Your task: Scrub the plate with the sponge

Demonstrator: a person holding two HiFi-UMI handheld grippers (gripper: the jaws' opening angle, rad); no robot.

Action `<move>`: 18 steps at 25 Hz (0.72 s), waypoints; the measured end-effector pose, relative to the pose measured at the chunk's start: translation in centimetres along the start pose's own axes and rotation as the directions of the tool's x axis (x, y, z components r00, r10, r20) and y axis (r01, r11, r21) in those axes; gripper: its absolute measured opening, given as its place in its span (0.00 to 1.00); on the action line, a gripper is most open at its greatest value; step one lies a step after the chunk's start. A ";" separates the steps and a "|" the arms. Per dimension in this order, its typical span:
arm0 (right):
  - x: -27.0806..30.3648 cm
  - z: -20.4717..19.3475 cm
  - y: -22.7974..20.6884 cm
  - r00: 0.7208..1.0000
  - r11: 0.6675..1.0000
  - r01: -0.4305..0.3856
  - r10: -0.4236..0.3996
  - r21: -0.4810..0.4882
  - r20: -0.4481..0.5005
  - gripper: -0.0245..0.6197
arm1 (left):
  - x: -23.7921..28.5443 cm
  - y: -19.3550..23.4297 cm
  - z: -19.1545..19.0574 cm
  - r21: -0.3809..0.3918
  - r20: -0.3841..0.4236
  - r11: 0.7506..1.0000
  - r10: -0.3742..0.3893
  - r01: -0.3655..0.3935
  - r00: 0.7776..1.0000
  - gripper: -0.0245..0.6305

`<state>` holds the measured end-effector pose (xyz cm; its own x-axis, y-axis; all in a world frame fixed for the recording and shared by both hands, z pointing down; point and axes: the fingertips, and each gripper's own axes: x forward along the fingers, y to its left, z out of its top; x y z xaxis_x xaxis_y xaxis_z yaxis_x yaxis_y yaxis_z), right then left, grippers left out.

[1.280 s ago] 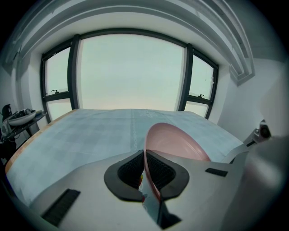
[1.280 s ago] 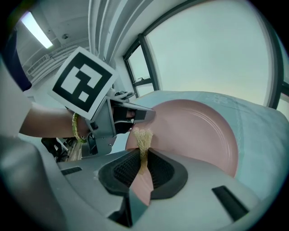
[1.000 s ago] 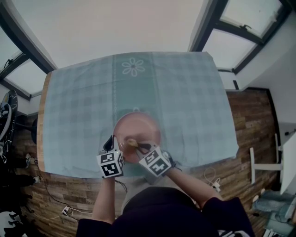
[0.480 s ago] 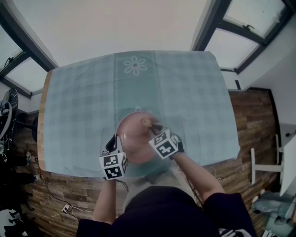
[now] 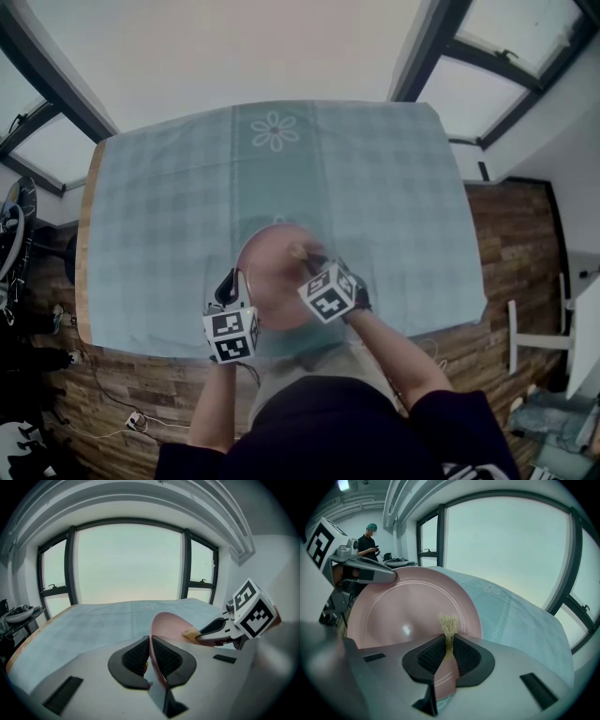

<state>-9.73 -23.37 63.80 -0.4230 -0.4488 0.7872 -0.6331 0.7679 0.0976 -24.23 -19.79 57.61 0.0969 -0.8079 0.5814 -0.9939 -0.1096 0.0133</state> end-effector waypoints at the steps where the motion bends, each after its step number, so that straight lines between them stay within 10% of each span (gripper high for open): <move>1: 0.0 -0.3 0.4 1.000 1.000 -0.010 0.010 0.003 -0.003 0.12 | 0.0 0.0 -0.1 -0.004 -0.004 1.000 0.001 -0.001 1.000 0.07; 18: -2.1 -2.5 6.7 0.987 0.986 -0.160 0.161 0.042 -0.028 0.12 | 0.6 0.8 -1.0 -0.028 -0.047 0.999 0.040 -0.042 0.998 0.07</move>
<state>-11.46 -16.12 64.38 -0.5010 -0.3060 0.8096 -0.5837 0.8101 -0.0549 -24.98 -19.77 58.84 0.0543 -0.7835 0.6190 -0.9982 -0.0595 0.0122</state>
